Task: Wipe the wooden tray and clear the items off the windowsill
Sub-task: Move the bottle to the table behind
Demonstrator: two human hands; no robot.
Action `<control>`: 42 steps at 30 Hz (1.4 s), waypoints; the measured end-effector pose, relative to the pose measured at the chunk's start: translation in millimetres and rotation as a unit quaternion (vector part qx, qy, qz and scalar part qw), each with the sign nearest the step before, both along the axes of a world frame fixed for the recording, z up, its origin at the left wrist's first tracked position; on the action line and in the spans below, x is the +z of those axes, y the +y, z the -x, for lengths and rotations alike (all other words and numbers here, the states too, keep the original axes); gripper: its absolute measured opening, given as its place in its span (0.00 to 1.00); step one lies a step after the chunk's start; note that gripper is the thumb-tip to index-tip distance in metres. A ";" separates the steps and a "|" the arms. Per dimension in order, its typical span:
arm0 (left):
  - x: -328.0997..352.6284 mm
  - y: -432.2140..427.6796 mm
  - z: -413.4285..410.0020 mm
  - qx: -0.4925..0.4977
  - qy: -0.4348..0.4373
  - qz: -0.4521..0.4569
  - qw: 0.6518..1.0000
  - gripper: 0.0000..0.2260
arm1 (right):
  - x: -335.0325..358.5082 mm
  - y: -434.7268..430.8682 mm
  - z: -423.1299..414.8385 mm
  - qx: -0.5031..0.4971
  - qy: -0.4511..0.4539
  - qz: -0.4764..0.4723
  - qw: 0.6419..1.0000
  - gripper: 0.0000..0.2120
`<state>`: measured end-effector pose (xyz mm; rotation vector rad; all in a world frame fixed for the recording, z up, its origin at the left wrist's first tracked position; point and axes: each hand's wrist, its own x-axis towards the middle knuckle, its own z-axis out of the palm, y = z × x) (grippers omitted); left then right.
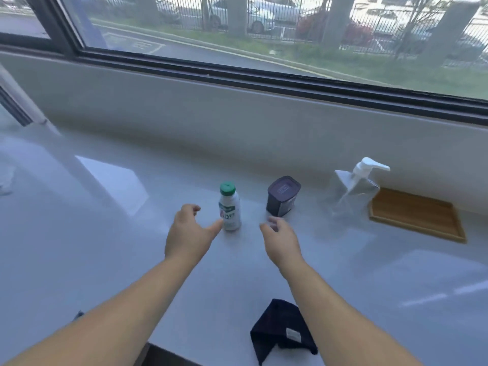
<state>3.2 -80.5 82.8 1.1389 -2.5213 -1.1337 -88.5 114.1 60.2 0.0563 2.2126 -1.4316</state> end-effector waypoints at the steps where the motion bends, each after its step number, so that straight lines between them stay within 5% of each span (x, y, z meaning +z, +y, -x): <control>1: -2.2 -7.8 9.6 -0.005 -0.001 -0.014 1.000 0.36 | -3.7 -17.3 5.2 -0.009 -0.035 0.015 0.999 0.24; 6: -21.3 -18.8 68.7 -0.055 -0.010 -0.064 0.996 0.43 | -29.2 -68.2 44.4 -0.058 -0.151 0.070 0.984 0.25; 11: -39.8 -23.2 90.8 -0.067 -0.020 -0.111 0.991 0.27 | -44.4 -89.7 53.6 -0.060 -0.217 0.095 0.970 0.19; 16: -29.3 -56.4 71.8 -0.033 0.015 -0.112 0.993 0.22 | -38.9 -124.1 39.9 -0.043 -0.218 0.116 0.968 0.07; 20: -8.2 -114.8 21.6 0.021 0.039 -0.118 0.992 0.23 | -22.1 -190.1 7.0 0.011 -0.213 0.109 0.971 0.14; 27: 46.5 -263.6 -182.2 0.123 0.070 -0.075 0.987 0.23 | 20.0 -366.3 -155.7 0.166 -0.215 0.082 0.959 0.07; 32: 77.3 -353.9 -404.7 0.242 0.059 -0.025 0.968 0.23 | 39.1 -490.9 -357.3 0.303 -0.253 0.074 0.916 0.05; 42: 49.3 -393.3 -791.9 0.501 0.037 -0.019 0.865 0.24 | 15.0 -605.8 -743.4 0.492 -0.319 -0.003 0.810 0.05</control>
